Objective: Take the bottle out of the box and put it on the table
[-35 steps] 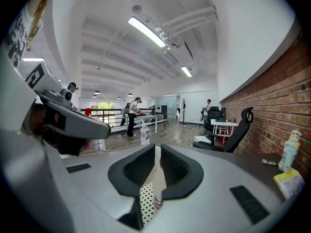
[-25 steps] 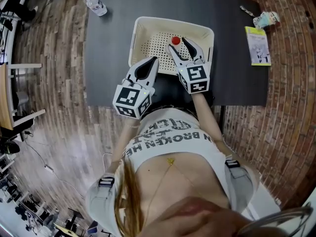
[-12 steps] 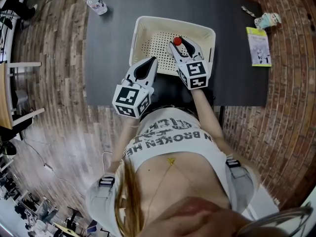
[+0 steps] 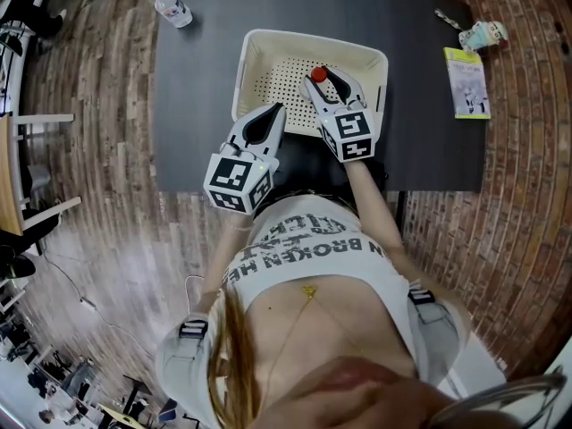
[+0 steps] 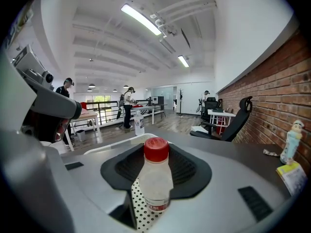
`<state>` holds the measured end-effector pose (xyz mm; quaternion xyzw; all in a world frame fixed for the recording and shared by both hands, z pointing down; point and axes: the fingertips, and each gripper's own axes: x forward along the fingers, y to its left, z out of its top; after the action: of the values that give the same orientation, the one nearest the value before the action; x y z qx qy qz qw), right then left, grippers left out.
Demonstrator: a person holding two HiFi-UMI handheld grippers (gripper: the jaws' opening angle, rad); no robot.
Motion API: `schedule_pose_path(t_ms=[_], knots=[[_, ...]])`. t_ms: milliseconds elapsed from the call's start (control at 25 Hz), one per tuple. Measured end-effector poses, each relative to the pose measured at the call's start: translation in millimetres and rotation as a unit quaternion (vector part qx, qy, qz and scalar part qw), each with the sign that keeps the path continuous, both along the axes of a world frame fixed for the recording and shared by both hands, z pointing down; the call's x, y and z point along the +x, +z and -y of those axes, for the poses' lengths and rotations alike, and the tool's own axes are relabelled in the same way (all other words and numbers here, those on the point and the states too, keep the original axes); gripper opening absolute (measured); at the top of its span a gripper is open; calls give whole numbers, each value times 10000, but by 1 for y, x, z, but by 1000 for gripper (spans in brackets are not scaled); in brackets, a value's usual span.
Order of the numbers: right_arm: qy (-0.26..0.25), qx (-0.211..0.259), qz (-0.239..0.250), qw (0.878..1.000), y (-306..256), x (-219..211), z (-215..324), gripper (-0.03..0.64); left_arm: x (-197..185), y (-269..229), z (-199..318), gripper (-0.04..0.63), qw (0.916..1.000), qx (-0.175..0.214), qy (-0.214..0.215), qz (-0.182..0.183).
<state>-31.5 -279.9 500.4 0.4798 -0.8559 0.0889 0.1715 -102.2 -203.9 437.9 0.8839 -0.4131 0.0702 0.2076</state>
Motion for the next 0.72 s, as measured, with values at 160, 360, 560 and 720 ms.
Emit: schedule_pose_path(t_ms=[160, 360, 560, 720], knots=[[0, 31, -2, 10000, 0, 0, 0, 152, 1, 1, -2, 3, 10000, -20, 4, 5], [11, 44, 10, 10000, 1, 0, 1, 152, 0, 2, -3, 3, 10000, -34, -9, 12], [-17, 31, -18, 10000, 0, -1, 0, 152, -2, 0, -5, 3, 10000, -2, -52, 15], [-70, 45, -3, 10000, -1, 0, -1, 152, -1, -2, -6, 3, 10000, 45, -40, 30]])
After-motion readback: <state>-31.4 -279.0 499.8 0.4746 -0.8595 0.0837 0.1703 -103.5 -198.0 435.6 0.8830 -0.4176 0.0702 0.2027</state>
